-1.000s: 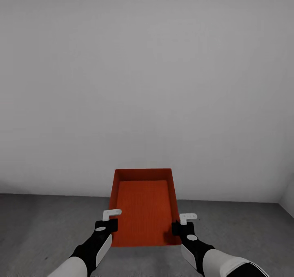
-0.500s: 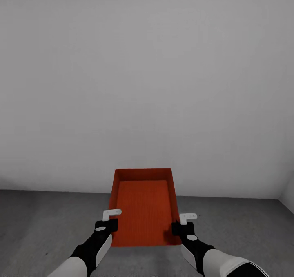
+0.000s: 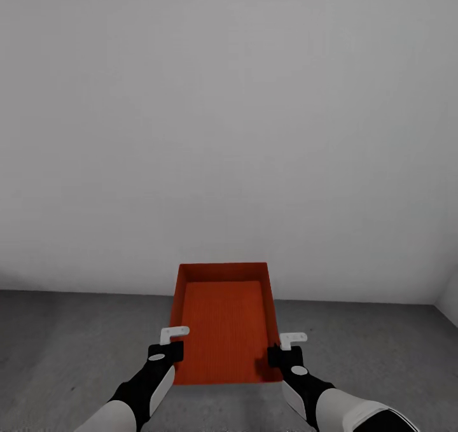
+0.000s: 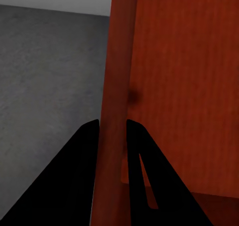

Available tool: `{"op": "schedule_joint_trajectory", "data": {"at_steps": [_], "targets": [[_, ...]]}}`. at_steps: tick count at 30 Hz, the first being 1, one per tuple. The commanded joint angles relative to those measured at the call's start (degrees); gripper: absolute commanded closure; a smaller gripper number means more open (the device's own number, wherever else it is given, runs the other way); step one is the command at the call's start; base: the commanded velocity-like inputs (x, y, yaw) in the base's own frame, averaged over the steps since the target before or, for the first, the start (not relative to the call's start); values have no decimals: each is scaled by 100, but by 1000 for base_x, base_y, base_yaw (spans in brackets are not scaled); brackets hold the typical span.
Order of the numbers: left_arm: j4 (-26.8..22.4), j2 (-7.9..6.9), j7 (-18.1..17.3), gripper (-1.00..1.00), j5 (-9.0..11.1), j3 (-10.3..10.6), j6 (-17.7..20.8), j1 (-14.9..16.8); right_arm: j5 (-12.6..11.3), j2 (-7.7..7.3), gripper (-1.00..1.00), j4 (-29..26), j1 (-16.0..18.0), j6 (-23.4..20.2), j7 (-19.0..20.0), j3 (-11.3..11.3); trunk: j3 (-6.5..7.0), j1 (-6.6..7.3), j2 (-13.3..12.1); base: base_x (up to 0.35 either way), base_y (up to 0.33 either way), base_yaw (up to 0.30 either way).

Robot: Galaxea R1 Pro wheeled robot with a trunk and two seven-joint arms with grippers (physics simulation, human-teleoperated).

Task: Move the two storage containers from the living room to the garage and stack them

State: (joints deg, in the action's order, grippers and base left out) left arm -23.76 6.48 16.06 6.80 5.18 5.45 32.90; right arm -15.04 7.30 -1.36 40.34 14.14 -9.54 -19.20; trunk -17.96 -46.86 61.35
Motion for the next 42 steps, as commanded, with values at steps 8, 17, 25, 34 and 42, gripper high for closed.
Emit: {"op": "schedule_joint_trajectory", "data": {"at_steps": [8,17,25,34,42], "targets": [[-67,-192,81,100,-39,-125,44,6,-60,-1,100,13,0,11,-22,145,-225,-177,328,0,0,0],[-67,-191,81,100,-39,-124,44,6,-60,-1,100,13,0,18,-22,145,-468,-374,689,0,0,0],[-67,-191,81,100,-39,-123,44,6,-60,0,100,13,0,19,-22,145,-685,-550,1010,0,0,0],[-67,-191,81,100,-39,-122,44,6,-60,-1,100,13,0,19,-22,145,-928,-748,1371,0,0,0],[-67,-191,81,100,-39,-123,44,6,-60,-1,100,13,0,19,-17,145,-1145,-923,1692,0,0,0]]}}
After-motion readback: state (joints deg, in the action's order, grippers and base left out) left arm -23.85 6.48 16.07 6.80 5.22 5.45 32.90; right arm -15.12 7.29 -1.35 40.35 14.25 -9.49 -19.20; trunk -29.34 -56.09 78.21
